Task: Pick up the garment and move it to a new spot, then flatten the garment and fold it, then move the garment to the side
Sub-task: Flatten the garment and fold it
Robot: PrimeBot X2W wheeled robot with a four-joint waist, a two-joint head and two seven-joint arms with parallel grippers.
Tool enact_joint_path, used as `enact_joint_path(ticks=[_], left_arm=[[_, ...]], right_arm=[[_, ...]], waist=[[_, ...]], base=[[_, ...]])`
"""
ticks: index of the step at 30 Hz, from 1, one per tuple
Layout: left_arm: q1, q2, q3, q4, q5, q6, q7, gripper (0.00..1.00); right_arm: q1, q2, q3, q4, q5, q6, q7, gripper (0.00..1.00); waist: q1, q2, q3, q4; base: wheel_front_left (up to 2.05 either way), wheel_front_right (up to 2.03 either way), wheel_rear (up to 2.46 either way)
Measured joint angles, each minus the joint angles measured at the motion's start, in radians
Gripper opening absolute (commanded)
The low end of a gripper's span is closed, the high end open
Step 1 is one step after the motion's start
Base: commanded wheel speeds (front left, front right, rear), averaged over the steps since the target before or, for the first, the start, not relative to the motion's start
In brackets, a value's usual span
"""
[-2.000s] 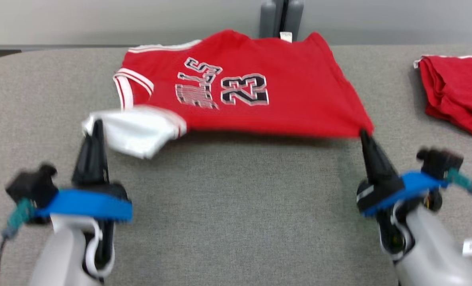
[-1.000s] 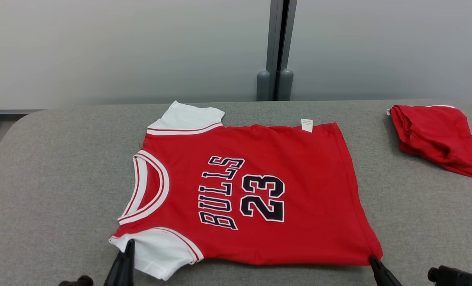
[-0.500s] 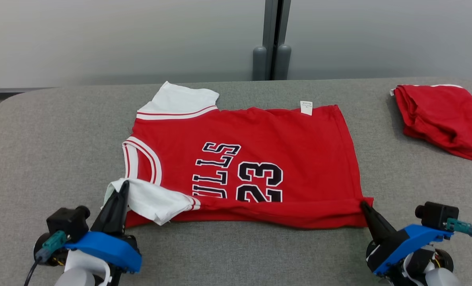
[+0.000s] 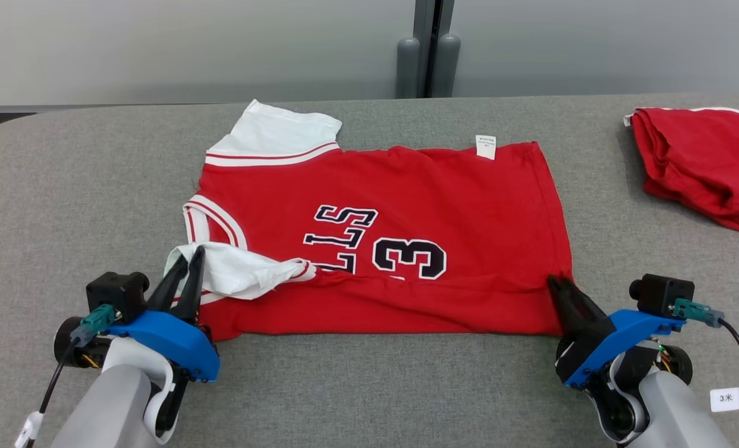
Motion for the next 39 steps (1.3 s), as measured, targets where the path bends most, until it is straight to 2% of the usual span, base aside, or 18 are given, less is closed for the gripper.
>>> enact_joint_path(ticks=[6,14,26,27,28,29,30,33,36,39], left_arm=[[0.024,0.005,-0.009,0.029,-0.011,0.000,-0.018,1.00],[0.157,0.014,0.039,0.017,-0.002,0.000,-0.020,1.00],[0.107,-0.010,-0.023,0.144,-0.069,0.000,-0.020,1.00],[0.102,-0.013,-0.034,0.153,-0.081,0.000,-0.020,0.76],[0.095,-0.013,-0.045,0.160,-0.091,0.000,-0.020,0.15],[0.086,-0.012,-0.051,0.164,-0.100,0.000,-0.020,0.00],[0.081,-0.012,-0.054,0.165,-0.109,0.000,-0.020,0.00],[0.078,-0.011,-0.062,0.166,-0.125,0.000,-0.020,0.00],[0.099,-0.008,-0.014,0.122,-0.176,0.000,-0.020,0.00],[0.163,0.002,-0.001,0.065,-0.164,0.000,-0.020,0.00]], right_arm=[[0.023,-0.037,0.045,0.014,0.000,0.000,-0.086,1.00],[0.104,-0.075,0.066,0.010,0.002,0.000,-0.103,1.00],[0.025,-0.061,0.109,0.137,-0.063,0.000,-0.098,1.00],[0.018,-0.058,0.118,0.148,-0.063,0.000,-0.097,1.00],[0.010,-0.056,0.124,0.159,-0.063,0.000,-0.097,0.38],[0.003,-0.053,0.125,0.169,-0.061,0.000,-0.100,0.08],[0.000,-0.050,0.128,0.178,-0.058,0.000,-0.106,0.00],[-0.002,-0.039,0.135,0.205,-0.032,0.000,-0.129,0.00],[0.000,-0.033,0.146,0.217,-0.006,0.000,-0.145,0.00],[0.027,-0.039,0.156,0.196,0.023,0.000,-0.169,0.00]], waist=[[-0.0003,-0.0002,-0.033,0.001],[-0.0004,-0.0003,-0.052,-0.004],[-0.0003,-0.0003,-0.017,-0.003],[-0.0003,-0.0003,-0.016,-0.003],[-0.0003,-0.0003,-0.015,-0.003],[-0.0002,-0.0003,-0.016,-0.003],[-0.0002,-0.0002,-0.019,-0.003],[-0.0002,-0.0002,-0.034,0.002],[-0.0002,-0.0003,-0.051,0.002],[-0.0002,-0.0003,-0.075,0.006]], base=[[0.00,0.00,0.00],[0.00,0.00,0.00],[0.00,0.00,0.00],[0.00,0.00,0.00],[0.00,0.00,0.00],[0.00,0.00,0.00],[0.00,0.00,0.00],[0.00,0.00,0.00],[0.00,0.00,0.00],[0.00,0.00,0.00]])
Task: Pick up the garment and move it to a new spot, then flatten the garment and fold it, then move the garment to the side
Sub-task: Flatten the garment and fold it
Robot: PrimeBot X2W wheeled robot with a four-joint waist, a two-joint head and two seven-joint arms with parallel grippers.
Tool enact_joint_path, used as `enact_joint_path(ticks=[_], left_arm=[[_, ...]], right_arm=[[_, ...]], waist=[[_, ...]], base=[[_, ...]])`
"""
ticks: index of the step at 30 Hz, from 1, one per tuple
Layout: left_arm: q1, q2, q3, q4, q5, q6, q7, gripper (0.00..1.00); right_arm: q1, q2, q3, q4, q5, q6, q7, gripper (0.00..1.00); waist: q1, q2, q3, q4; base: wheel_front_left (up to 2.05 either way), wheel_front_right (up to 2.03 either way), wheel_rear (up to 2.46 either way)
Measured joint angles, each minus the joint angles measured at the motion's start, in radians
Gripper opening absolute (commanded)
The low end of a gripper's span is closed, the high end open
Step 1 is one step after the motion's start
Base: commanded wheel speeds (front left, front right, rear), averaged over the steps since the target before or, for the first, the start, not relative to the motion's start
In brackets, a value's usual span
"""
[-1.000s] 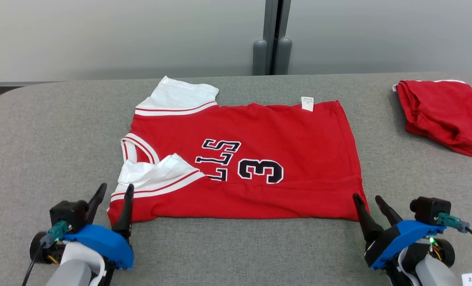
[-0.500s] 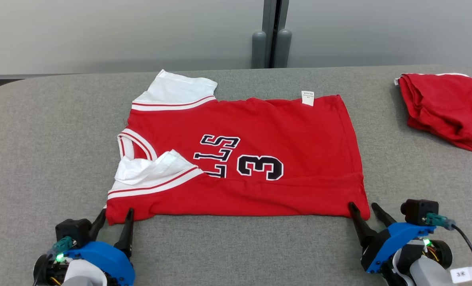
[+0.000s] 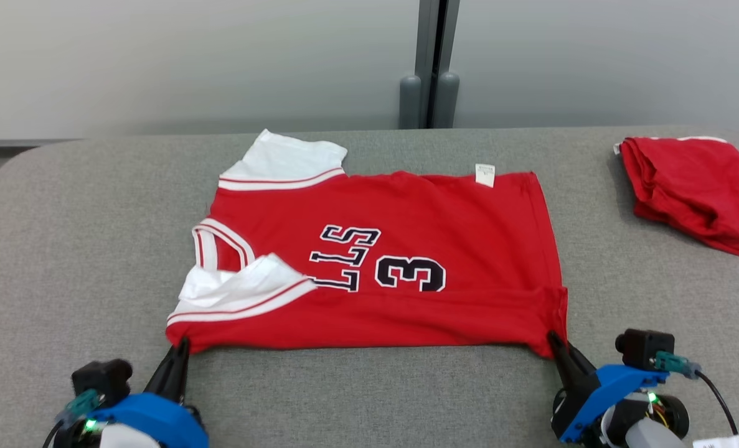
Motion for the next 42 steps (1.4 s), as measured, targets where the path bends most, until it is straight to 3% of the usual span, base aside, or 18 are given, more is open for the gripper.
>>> enact_joint_path(ticks=[7,12,16,20,21,22,23,24,29,36,42], left_arm=[[0.192,-0.005,0.092,-0.162,0.050,0.033,0.000,0.00],[0.315,-0.010,0.119,-0.283,0.069,0.069,0.000,0.00],[0.370,-0.011,0.118,-0.350,0.076,0.098,0.000,0.00],[0.423,-0.008,0.116,-0.426,0.070,0.128,0.034,0.00],[0.423,-0.008,0.116,-0.426,0.070,0.128,0.034,0.00],[0.427,-0.008,0.112,-0.430,0.065,0.130,0.045,0.21],[0.428,-0.010,0.110,-0.437,0.065,0.130,0.047,0.91],[0.426,-0.013,0.111,-0.445,0.065,0.130,0.047,1.00],[0.407,-0.012,0.119,-0.455,0.088,0.140,0.025,1.00],[0.353,-0.029,0.186,-0.483,0.134,0.143,0.002,1.00],[0.291,-0.076,0.284,-0.534,0.272,0.141,0.000,1.00]], right_arm=[[0.146,-0.049,0.006,-0.155,0.047,0.000,0.002,0.00],[0.288,-0.073,-0.030,-0.302,0.052,0.000,0.078,0.00],[0.362,-0.071,-0.069,-0.395,0.034,0.000,0.127,0.00],[0.447,-0.029,-0.149,-0.490,0.005,0.000,0.219,0.00],[0.447,-0.029,-0.149,-0.490,0.005,0.000,0.219,0.27],[0.456,-0.016,-0.159,-0.495,-0.002,0.000,0.240,0.74],[0.465,-0.002,-0.171,-0.502,-0.005,0.000,0.250,1.00],[0.472,0.013,-0.189,-0.509,-0.006,0.000,0.251,1.00],[0.472,0.029,-0.229,-0.549,-0.048,0.000,0.229,1.00],[0.399,0.040,-0.240,-0.587,-0.132,0.000,0.107,1.00],[0.314,0.049,-0.199,-0.516,-0.226,0.000,-0.039,1.00]], waist=[[0.0000,-0.0001,-0.044,0.003],[-0.0002,-0.0002,-0.066,0.000],[-0.0001,-0.0002,-0.068,0.000],[-0.0001,-0.0002,-0.065,0.001],[-0.0001,-0.0002,-0.065,0.001],[0.0000,-0.0002,-0.065,0.001],[0.0000,-0.0002,-0.066,0.004],[0.0000,-0.0002,-0.067,0.006],[0.0000,-0.0002,-0.068,0.009],[0.0000,-0.0001,-0.064,0.003],[0.0000,-0.0001,-0.063,0.002]], base=[[0.00,0.00,0.00],[0.00,0.00,0.00],[0.00,0.00,0.00],[0.00,0.00,0.00],[0.00,0.00,0.00],[0.00,0.00,0.00],[0.00,0.00,0.00],[0.00,0.00,0.00],[0.00,0.00,0.00],[0.00,0.00,0.00],[0.00,0.00,0.00]])
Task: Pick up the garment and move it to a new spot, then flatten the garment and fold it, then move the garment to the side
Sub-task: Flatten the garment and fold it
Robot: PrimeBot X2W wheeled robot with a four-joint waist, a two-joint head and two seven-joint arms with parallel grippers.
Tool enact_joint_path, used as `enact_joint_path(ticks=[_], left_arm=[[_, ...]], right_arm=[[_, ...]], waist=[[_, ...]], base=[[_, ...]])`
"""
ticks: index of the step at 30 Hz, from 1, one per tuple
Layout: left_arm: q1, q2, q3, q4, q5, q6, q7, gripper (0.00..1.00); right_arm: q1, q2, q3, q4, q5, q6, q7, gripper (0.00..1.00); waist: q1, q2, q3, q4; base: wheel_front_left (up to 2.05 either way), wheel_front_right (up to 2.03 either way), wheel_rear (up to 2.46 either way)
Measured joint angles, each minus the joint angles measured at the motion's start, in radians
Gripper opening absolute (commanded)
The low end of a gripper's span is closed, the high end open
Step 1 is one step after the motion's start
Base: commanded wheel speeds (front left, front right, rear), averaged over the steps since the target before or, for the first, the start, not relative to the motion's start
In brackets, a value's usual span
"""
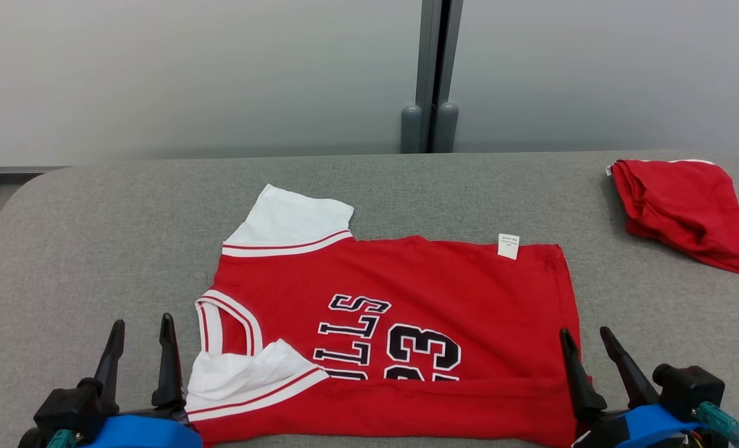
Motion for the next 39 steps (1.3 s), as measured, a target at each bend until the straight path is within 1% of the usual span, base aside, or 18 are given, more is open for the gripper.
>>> enact_joint_path(ticks=[4,7,12,18,23,29,31,39], left_arm=[[-0.034,-0.028,0.046,0.009,0.096,-0.009,0.000,1.00],[-0.041,-0.040,0.070,0.035,0.151,-0.021,0.000,1.00],[-0.050,-0.056,0.111,0.092,0.202,-0.049,0.000,1.00],[-0.036,-0.075,0.132,0.168,0.235,-0.079,0.000,1.00],[-0.035,-0.080,0.148,0.204,0.263,-0.089,0.000,1.00],[-0.035,-0.077,0.147,0.250,0.276,-0.102,0.000,1.00],[-0.037,-0.075,0.149,0.245,0.277,-0.109,0.000,1.00],[-0.036,-0.076,0.154,0.240,0.280,-0.113,0.000,1.00]], right_arm=[[-0.039,0.007,0.010,0.066,-0.052,0.000,-0.053,1.00],[-0.051,0.018,0.011,0.103,-0.077,0.000,-0.067,1.00],[-0.047,0.032,-0.005,0.122,-0.117,0.000,-0.075,1.00],[-0.003,0.042,-0.011,0.096,-0.152,0.000,-0.075,1.00],[0.013,0.045,-0.020,0.071,-0.175,0.000,-0.075,1.00],[0.018,0.048,-0.024,0.075,-0.202,0.000,-0.076,1.00],[0.018,0.048,-0.026,0.084,-0.210,0.000,-0.076,1.00],[0.018,0.049,-0.016,0.103,-0.206,0.000,-0.076,1.00]], waist=[[0.0000,0.0000,0.002,0.006],[0.0000,0.0000,0.002,0.009],[0.0000,0.0001,-0.005,0.009],[0.0000,0.0000,-0.023,0.000],[0.0000,0.0000,-0.035,-0.006],[-0.0001,0.0000,-0.048,-0.006],[0.0000,0.0001,-0.053,-0.002],[0.0000,0.0000,-0.060,0.004]], base=[[0.00,0.00,0.00],[0.00,0.00,0.00],[0.00,0.00,0.00],[0.00,0.00,0.00],[0.00,0.00,0.00],[0.00,0.00,0.00],[0.00,0.00,0.00],[0.00,0.00,0.00]])
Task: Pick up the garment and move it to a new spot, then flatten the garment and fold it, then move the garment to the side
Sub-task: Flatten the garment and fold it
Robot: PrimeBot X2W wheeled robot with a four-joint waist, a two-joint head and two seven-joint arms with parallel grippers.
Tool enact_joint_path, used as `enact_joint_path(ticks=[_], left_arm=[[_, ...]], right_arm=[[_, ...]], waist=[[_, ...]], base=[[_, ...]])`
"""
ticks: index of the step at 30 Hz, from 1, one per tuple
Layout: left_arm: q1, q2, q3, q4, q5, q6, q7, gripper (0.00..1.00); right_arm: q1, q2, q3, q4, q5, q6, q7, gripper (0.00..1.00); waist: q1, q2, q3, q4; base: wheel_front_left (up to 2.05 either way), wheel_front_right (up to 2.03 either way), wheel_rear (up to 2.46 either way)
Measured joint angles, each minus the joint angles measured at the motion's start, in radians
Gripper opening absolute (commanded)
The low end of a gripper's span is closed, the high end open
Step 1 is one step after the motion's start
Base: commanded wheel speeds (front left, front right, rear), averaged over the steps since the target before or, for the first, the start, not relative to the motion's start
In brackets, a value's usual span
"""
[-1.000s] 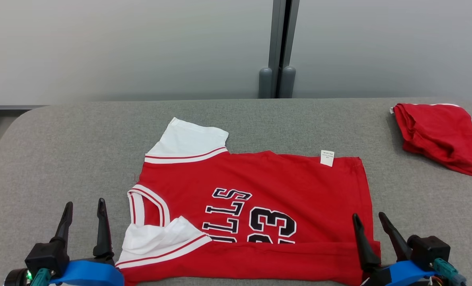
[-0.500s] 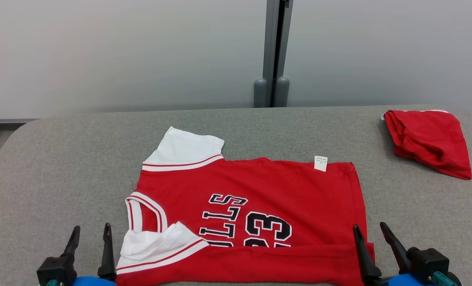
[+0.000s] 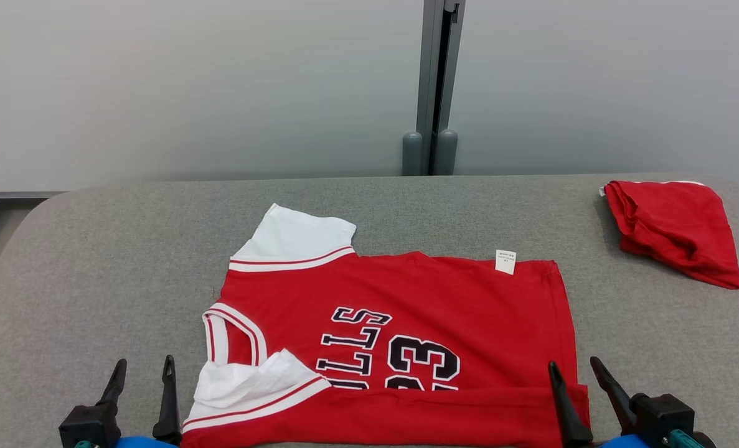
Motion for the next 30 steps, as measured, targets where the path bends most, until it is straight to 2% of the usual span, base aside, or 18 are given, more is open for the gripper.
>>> enact_joint_path(ticks=[24,27,30], left_arm=[[-0.006,-0.016,0.021,0.018,0.007,-0.009,0.000,1.00],[-0.081,0.004,-0.002,0.049,0.007,-0.016,0.000,1.00],[-0.210,0.047,-0.033,0.079,0.009,-0.022,0.000,1.00]], right_arm=[[-0.013,0.000,0.011,0.019,0.000,0.000,0.000,1.00],[-0.079,-0.001,0.019,0.019,-0.026,0.000,0.000,1.00],[-0.170,-0.022,0.024,0.019,-0.042,0.000,0.012,1.00]], waist=[[0.0000,0.0000,0.011,-0.008],[0.0001,0.0002,0.029,-0.019],[0.0000,0.0002,0.064,-0.039]], base=[[0.00,0.00,0.00],[0.00,0.00,0.00],[0.00,0.00,0.00]])
